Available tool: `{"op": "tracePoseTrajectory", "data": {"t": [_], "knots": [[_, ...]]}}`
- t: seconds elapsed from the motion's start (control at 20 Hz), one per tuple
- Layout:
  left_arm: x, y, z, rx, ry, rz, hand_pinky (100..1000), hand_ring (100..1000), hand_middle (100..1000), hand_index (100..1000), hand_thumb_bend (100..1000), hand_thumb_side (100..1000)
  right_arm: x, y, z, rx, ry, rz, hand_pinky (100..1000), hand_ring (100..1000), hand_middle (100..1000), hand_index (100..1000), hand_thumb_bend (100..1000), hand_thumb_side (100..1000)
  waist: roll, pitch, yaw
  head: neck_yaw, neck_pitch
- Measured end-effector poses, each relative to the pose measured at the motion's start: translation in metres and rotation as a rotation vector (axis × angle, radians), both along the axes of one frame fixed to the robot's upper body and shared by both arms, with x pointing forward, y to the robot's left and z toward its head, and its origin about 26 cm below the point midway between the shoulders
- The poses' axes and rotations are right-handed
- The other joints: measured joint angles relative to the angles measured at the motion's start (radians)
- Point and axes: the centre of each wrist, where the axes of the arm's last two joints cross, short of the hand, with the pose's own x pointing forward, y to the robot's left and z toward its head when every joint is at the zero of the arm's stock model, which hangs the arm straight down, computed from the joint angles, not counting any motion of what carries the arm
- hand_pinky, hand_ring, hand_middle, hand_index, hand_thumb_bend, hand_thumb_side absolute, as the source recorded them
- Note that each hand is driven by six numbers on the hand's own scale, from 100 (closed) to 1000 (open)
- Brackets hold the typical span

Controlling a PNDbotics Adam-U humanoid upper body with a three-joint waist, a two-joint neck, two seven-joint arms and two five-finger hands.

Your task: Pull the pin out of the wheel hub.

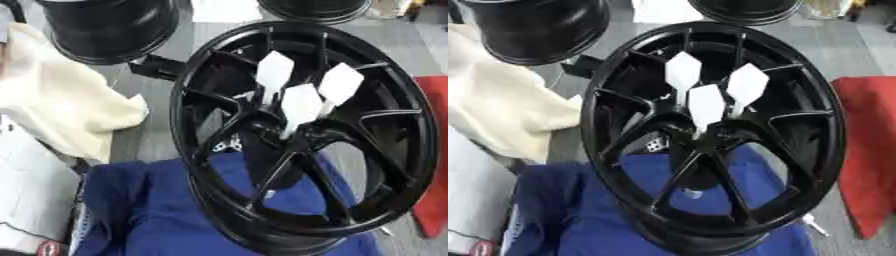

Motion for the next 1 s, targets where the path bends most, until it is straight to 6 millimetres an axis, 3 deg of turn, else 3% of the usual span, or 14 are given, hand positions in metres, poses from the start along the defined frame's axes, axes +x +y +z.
{"op": "tracePoseTrajectory", "data": {"t": [0.25,0.55,0.65,0.8,1.0], "knots": [[0.016,-0.012,0.017,0.245,0.073,-0.008,808,793,714,811,100,532,0.001,-0.001,-0.001,-0.012,0.011,-0.002,675,561,554,697,100,673,0.001,0.000,-0.011,-0.008,0.000],[0.035,-0.007,0.017,0.568,0.163,-0.007,839,798,736,825,100,591,0.001,0.001,0.001,-0.027,0.016,0.005,675,561,553,697,100,674,0.010,0.009,-0.039,-0.006,-0.010],[0.037,-0.004,0.019,0.777,0.222,-0.039,843,801,739,828,100,598,0.001,0.002,0.003,-0.030,0.014,0.010,675,561,553,697,100,674,0.005,0.013,-0.048,0.001,-0.013],[0.036,-0.010,0.065,1.122,0.359,-0.133,847,804,744,831,112,596,0.002,0.002,0.002,-0.030,0.019,0.010,675,561,554,697,100,674,-0.004,0.013,-0.041,0.002,-0.013],[0.032,-0.025,0.116,1.344,0.517,-0.226,854,818,759,843,134,579,0.002,0.003,0.002,-0.035,0.023,0.014,674,561,553,697,100,673,-0.001,0.013,-0.039,0.000,-0.013]]}}
